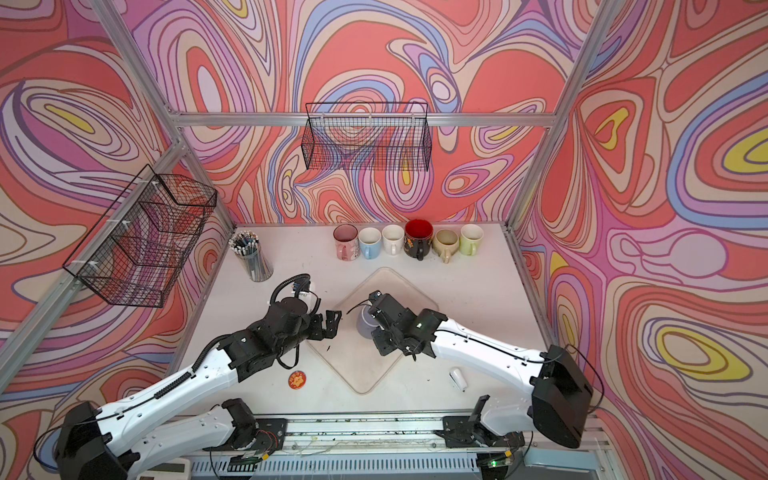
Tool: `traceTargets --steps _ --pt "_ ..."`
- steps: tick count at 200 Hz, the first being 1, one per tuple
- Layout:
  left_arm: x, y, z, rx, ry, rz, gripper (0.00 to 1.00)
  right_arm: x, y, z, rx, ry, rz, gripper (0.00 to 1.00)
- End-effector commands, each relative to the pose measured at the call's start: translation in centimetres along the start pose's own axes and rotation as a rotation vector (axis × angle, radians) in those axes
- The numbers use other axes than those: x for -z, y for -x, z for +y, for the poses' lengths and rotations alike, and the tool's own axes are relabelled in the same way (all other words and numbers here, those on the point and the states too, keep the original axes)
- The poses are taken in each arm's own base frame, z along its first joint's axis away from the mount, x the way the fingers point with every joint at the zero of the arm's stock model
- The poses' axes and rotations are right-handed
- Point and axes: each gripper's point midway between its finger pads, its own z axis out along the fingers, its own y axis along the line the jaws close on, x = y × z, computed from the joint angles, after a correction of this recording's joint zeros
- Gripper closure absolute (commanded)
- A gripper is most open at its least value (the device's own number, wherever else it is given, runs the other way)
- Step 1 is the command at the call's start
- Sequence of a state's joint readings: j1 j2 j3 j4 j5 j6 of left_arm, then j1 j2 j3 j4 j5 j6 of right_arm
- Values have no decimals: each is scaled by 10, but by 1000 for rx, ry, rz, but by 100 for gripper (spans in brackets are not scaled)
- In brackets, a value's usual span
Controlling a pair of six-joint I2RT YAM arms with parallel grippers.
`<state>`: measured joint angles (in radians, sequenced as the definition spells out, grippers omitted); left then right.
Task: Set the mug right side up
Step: 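Lift the lavender mug with the right gripper while the left gripper reaches toward it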
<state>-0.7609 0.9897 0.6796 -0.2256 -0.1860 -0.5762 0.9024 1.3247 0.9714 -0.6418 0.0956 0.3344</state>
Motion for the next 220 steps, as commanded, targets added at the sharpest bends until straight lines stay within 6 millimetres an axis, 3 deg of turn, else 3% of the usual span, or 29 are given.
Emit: traceTargets --steps 1,40,44,70,147,220 --pt "12 17 -22 50 -155 -82 0 21 32 5 -49 81 -143 100" --pt "32 23 -38 106 -350 -160 1 46 52 2 -133 233 -238 100" --pt "27 11 -33 116 -350 -140 1 49 55 2 -139 254 -248 100" --pt "28 3 -37 180 -448 -142 1 66 68 2 -170 359 -313 100" --pt "25 -1 -66 271 -701 -148 10 105 108 8 -238 625 -465 100" --pt "26 8 -79 252 -796 -182 18 107 119 20 -225 744 -474 100"
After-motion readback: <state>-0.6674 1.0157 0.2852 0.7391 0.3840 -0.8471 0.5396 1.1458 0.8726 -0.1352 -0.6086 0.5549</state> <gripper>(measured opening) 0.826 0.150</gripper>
